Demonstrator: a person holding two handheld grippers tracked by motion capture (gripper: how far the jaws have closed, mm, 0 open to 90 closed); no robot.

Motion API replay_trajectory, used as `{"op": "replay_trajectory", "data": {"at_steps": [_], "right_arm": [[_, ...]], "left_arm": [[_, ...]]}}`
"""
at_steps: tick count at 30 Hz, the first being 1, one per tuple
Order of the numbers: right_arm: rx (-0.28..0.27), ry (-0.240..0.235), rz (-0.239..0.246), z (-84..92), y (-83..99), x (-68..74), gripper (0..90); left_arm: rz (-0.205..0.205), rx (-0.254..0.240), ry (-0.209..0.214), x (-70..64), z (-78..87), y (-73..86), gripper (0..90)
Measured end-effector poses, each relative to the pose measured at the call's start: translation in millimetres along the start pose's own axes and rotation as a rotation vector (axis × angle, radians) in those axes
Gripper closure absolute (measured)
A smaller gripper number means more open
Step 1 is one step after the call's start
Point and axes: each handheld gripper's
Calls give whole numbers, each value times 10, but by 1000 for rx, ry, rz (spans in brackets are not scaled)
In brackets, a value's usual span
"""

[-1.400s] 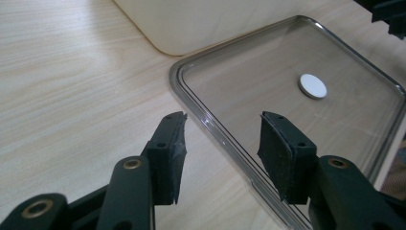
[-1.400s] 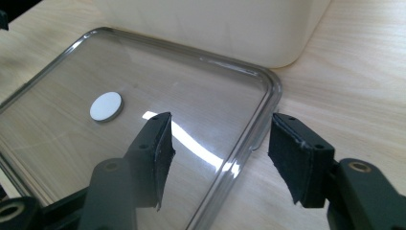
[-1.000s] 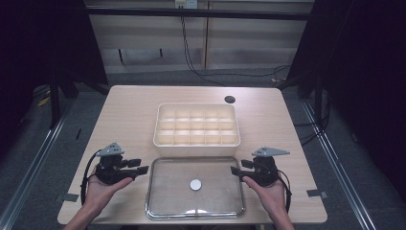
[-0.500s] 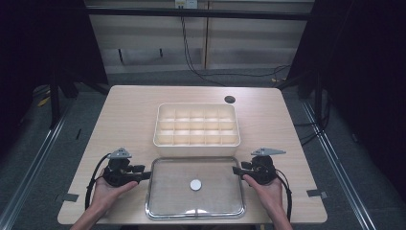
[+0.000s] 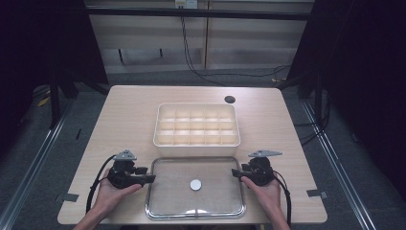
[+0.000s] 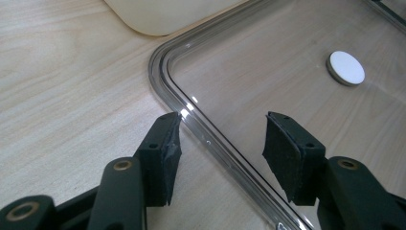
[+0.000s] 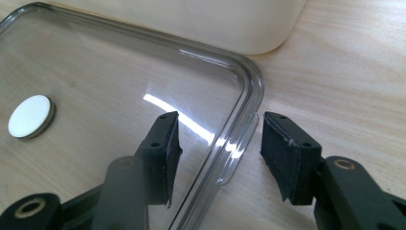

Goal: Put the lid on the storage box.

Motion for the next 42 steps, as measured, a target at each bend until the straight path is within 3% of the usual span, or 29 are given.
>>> {"op": "replay_trajectory", "data": {"at_steps": [3, 7, 13, 24, 28, 29, 30, 31, 33, 36, 39, 42], "right_arm": [[14, 5, -7, -24, 8, 15, 488], [16, 18, 19, -35, 7, 34, 469], [7, 10, 15, -45, 7, 43, 471], [-43, -62, -156, -24, 54, -72, 481], [-46, -67, -179, -22, 55, -83, 495], [-52, -78, -218, -19, 65, -103, 509], [-52, -78, -218, -19, 65, -103, 509], [-63, -100, -259, -16, 83, -133, 516], [-69, -115, -286, -12, 92, -148, 523], [-73, -125, -305, -12, 103, -155, 520], [-73, -129, -315, -12, 104, -150, 518], [-89, -156, -358, -4, 125, -175, 520]], "left_arm": [[-6, 22, 1, -11, -39, 2, 485], [-34, 34, 8, -57, -76, 11, 526], [-35, 31, 10, -52, -77, 16, 534], [-27, 11, 24, -51, -84, 38, 537], [-36, 18, 23, -54, -78, 37, 544], [-40, 15, 16, -59, -74, 44, 547], [-40, 15, 16, -59, -74, 44, 548], [-40, 15, 17, -61, -72, 48, 548], [-61, 22, 12, -77, -69, 51, 537], [-80, 28, -6, -123, -68, 60, 518], [-72, 26, -5, -114, -64, 63, 519], [-66, 17, 0, -103, -64, 68, 531]]}}
Point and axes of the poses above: each handheld gripper's, and its own axes: z roughly backward along the jaws, y roughly out of its underside, x roughly to its left, and after that the axes turned 3 degrees about z, right-handed
